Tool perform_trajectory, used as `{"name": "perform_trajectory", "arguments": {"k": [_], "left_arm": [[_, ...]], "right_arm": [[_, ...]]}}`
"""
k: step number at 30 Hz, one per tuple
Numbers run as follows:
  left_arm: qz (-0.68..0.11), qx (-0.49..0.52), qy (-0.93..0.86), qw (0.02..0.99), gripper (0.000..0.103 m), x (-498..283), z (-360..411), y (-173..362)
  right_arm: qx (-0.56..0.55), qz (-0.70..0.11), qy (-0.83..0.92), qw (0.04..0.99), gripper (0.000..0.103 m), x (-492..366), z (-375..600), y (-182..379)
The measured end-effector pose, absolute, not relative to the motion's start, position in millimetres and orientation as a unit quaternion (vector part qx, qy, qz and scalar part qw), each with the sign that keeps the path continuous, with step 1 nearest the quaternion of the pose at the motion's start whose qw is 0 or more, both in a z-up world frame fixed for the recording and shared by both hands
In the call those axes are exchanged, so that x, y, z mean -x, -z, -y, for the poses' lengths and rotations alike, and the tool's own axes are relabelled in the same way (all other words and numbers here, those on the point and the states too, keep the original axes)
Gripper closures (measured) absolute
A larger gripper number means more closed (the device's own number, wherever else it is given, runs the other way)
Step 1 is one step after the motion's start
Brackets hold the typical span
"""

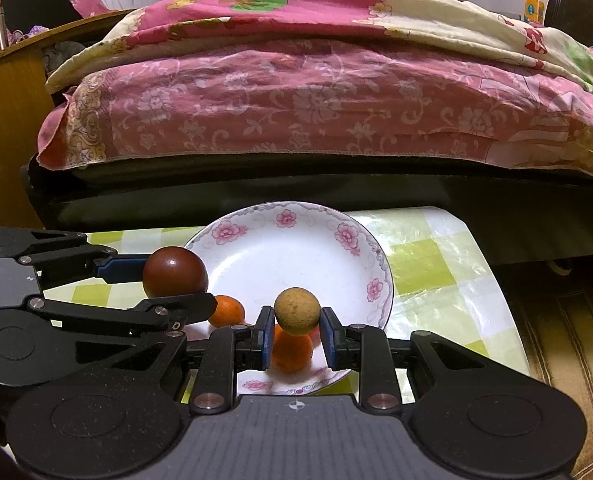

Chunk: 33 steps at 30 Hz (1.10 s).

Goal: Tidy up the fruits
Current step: 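Lower both fruits into the plate and open both tools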

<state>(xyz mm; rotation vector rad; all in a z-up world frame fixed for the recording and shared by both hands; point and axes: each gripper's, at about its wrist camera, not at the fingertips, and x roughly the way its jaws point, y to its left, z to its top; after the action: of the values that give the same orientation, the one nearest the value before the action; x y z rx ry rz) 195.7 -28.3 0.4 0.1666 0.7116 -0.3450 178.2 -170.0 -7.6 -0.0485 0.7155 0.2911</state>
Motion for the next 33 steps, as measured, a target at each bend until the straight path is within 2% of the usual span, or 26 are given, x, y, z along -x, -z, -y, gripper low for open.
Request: {"name": "perform_trajectory", "arguments": {"k": [33], "left_arm": [[-0.358, -0.074, 0.163, 0.916, 0.054, -213, 27, 12]], "right_arm": [[0.014, -0.356, -0.144, 0.923, 0.079, -199, 171, 20]]}}
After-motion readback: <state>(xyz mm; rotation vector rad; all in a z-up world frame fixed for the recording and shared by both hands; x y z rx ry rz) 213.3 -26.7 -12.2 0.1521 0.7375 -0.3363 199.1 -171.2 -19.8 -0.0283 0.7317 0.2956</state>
